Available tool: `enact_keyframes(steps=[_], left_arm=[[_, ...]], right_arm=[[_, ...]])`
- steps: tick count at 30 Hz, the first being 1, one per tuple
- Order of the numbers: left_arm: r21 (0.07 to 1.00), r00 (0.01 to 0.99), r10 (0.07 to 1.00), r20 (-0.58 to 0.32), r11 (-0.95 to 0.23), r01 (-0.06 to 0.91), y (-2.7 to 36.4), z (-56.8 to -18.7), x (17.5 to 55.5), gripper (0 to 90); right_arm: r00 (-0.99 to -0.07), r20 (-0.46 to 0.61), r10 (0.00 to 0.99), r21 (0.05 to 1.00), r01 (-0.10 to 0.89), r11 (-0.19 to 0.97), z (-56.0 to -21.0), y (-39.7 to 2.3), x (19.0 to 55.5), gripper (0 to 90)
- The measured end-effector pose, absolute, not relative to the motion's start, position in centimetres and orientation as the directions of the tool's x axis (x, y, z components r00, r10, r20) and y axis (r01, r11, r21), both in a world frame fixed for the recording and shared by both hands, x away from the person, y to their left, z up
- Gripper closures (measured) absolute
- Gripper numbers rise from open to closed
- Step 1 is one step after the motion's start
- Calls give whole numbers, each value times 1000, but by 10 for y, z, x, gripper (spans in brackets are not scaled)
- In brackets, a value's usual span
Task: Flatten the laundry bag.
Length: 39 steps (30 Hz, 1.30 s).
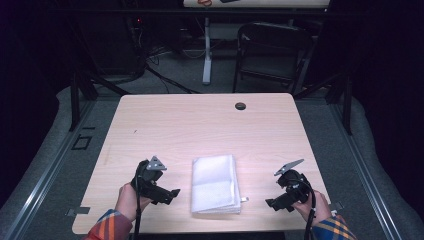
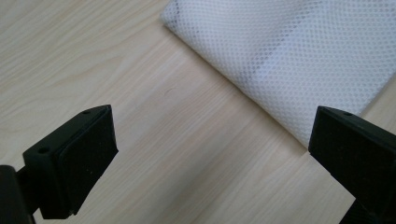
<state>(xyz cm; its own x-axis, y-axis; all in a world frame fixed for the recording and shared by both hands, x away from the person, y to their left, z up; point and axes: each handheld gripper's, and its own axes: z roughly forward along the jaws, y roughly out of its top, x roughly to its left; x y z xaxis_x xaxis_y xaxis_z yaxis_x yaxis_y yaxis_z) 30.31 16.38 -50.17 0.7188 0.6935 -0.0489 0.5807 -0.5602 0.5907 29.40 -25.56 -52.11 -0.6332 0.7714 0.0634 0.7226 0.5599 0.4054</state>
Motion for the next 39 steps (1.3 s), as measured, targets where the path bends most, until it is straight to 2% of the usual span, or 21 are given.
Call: enact_keyframes(steps=[13,18,29,32,33,39], left_arm=[[583,778,627,-39,-618,528,131,-505,301,11],[600,804,595,-6,-641,479,116,-506,296,31],[577,855,518,-28,-690,437,91,-515,295,58],[575,866,499,-37,-698,427,84,-517,294,80],[576,868,492,-67,-691,436,83,-519,295,86],[559,891,448,-75,-721,409,69,-523,293,140]], right_arm=[[-645,63,762,410,713,570,-521,-247,296,32],[-656,66,752,400,708,582,-521,-243,297,39],[-651,63,757,398,712,579,-522,-243,297,56],[-649,70,757,399,714,575,-522,-243,296,56],[-653,71,754,395,713,579,-522,-243,297,57],[-652,77,754,395,714,577,-523,-243,297,61]])
